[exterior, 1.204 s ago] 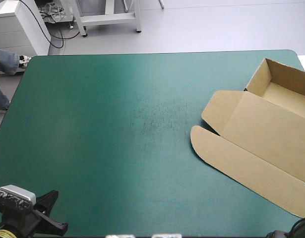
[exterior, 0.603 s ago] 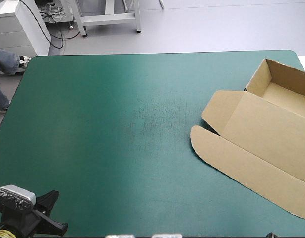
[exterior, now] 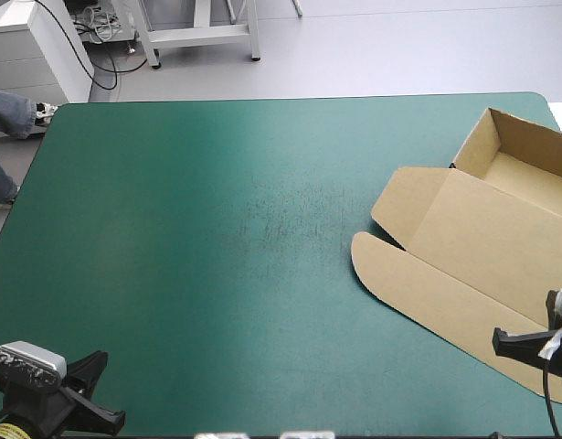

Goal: Fold the box

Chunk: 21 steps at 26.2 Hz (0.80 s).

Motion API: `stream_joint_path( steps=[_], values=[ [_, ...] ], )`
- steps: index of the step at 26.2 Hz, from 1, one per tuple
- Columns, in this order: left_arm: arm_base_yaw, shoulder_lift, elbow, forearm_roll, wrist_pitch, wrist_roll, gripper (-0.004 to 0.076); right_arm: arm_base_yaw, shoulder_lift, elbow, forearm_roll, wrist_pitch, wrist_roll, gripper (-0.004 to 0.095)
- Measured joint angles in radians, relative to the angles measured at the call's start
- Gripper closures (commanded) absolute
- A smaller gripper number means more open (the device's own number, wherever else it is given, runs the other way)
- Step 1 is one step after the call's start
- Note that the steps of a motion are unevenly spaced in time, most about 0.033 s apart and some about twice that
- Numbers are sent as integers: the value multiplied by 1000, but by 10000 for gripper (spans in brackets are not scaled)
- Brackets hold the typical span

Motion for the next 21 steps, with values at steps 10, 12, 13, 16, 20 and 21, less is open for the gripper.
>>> stream_joint_path(
  steps=[10,12,13,16,20,21],
  values=[
    [0,0,0,0,0,0,731,34,-213,465,20,-190,10,922],
    [0,0,0,0,0,0,731,58,-214,469,46,-206,-6,922],
    [0,0,0,0,-2,0,731,72,-214,469,51,-207,-9,922],
    [0,0,0,-4,-9,0,731,116,-214,469,61,-208,-11,924],
    [0,0,0,-8,-13,0,731,156,-214,469,63,-208,-12,924],
    [0,0,0,-8,-14,0,731,161,-214,469,64,-208,-14,924]
  ],
)
